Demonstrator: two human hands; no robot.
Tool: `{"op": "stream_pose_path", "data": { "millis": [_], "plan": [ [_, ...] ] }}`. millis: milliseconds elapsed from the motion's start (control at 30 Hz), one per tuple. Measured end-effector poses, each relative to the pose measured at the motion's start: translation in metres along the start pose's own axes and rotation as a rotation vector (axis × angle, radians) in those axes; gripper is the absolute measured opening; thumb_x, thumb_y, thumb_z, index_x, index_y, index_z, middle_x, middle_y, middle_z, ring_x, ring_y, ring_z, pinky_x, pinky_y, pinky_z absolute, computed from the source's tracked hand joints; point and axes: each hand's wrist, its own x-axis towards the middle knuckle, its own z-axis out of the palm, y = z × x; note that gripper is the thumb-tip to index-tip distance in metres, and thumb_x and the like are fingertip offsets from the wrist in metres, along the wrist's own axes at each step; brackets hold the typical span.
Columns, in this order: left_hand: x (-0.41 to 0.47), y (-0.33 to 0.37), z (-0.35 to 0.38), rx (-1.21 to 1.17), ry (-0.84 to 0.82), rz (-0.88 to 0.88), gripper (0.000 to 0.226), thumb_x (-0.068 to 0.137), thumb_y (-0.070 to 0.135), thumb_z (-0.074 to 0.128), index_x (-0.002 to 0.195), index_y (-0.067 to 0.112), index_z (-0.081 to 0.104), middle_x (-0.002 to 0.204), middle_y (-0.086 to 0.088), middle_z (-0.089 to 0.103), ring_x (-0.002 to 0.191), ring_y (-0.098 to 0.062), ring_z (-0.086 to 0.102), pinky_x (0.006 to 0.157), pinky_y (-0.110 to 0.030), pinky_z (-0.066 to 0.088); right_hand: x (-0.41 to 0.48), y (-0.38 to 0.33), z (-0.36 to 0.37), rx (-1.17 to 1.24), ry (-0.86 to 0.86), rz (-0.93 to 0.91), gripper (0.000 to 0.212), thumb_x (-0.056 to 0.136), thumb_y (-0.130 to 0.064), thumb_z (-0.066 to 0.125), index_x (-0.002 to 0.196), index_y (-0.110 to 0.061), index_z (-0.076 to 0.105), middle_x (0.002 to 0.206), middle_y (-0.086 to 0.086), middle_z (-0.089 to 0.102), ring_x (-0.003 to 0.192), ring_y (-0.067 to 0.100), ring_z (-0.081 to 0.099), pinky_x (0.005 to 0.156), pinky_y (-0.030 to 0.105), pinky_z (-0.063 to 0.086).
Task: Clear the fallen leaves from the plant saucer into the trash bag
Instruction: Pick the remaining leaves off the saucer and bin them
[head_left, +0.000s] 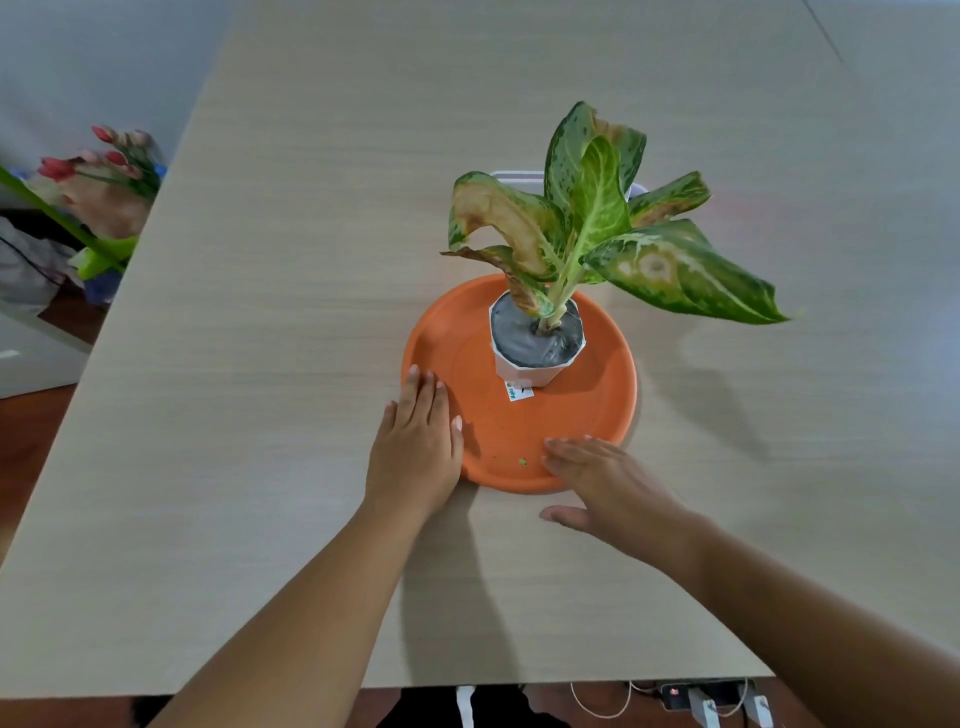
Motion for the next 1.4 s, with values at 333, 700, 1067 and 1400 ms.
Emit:
{"op": "stream_pose_path", "data": {
  "millis": [333, 700, 1067, 1400],
  "plan": [
    [0.002, -0.002, 0.001, -0.006, -0.006, 0.020, 0.074, 0.093, 0.042, 0.002, 0.148, 0.004, 0.034, 0.158, -0.011, 0.029, 0.151, -0.024, 0.005, 0.118, -0.048, 0.016, 0.015, 0.009, -0.018, 0.137, -0.133, -0.039, 0.022, 0.088, -0.018, 0.061, 0.109, -0.019, 0.067, 0.110, -0.002, 0.064, 0.103, 0.016, 0.059, 0.088, 0.029, 0.047],
    [-0.014, 0.027, 0.000, -0.155, 0.194, 0.166, 0.037, 0.089, 0.036, 0.044, 0.105, 0.017, 0.072, 0.107, 0.001, 0.073, 0.111, -0.023, 0.064, 0.105, -0.049, 0.040, 0.017, 0.025, -0.013, 0.539, 0.077, 0.181, 0.030, 0.074, -0.010, 0.073, 0.073, -0.039, 0.066, 0.072, -0.019, 0.067, 0.067, 0.003, 0.063, 0.066, 0.033, 0.057],
    [0.014, 0.064, -0.016, -0.417, -0.361, -0.051, 0.005, 0.082, 0.020, 0.071, 0.086, 0.018, 0.069, 0.099, -0.003, 0.070, 0.096, -0.021, 0.063, 0.083, -0.034, 0.049, 0.020, 0.017, -0.021, 1.494, 0.329, 0.687, 0.016, 0.077, -0.005, 0.078, 0.091, -0.007, 0.069, 0.082, 0.010, 0.070, 0.078, 0.019, 0.068, 0.079, 0.029, 0.055],
    [0.016, 0.072, -0.017, -0.177, -0.405, 0.101, 0.006, 0.097, 0.015, 0.049, 0.099, 0.014, 0.055, 0.110, -0.007, 0.056, 0.102, -0.025, 0.054, 0.084, -0.038, 0.046, -0.007, 0.017, -0.024, 0.639, 0.110, 0.371, 0.029, 0.072, -0.020, 0.083, 0.099, -0.019, 0.074, 0.085, -0.006, 0.054, 0.073, 0.003, 0.049, 0.069, 0.010, 0.037]
  ]
}}
